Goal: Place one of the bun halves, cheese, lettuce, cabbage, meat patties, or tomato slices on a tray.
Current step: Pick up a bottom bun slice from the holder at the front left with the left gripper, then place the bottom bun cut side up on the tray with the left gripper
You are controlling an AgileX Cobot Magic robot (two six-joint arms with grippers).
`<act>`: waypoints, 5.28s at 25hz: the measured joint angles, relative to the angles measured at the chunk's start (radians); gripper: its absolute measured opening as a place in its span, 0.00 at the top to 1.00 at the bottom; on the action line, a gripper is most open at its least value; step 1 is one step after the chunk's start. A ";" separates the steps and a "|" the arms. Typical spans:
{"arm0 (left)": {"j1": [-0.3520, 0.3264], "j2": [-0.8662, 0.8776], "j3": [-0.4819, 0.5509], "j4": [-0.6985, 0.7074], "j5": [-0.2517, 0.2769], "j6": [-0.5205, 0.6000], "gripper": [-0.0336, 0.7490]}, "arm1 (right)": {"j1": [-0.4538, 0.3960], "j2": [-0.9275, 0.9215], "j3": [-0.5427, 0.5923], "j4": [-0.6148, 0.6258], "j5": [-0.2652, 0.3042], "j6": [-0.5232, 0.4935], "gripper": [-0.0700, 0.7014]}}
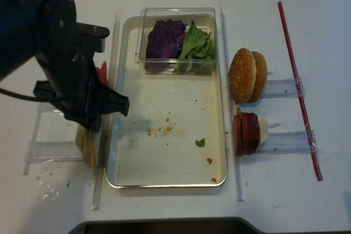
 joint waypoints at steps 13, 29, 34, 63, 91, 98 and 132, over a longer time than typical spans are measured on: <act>0.000 0.000 0.000 0.000 0.000 0.000 0.88 | 0.000 0.000 0.000 0.000 0.000 0.000 0.41; 0.000 0.000 0.000 0.000 0.000 0.000 0.88 | 0.000 0.000 0.000 0.000 0.000 0.000 0.41; 0.000 0.000 0.000 0.000 0.000 0.000 0.88 | 0.000 0.000 0.000 0.000 0.000 0.000 0.41; 0.000 -0.112 0.000 0.001 0.012 -0.025 0.89 | 0.000 0.000 0.000 0.000 0.000 0.000 0.41; 0.000 0.012 -0.001 -0.584 -0.099 0.353 0.89 | 0.000 0.000 0.000 0.000 0.000 0.000 0.41; 0.013 0.086 -0.001 -0.698 -0.186 0.498 0.89 | 0.000 0.000 0.000 0.000 0.000 0.000 0.41; 0.137 0.258 -0.003 -0.909 -0.204 0.712 0.80 | 0.000 0.000 0.000 0.000 0.000 0.000 0.41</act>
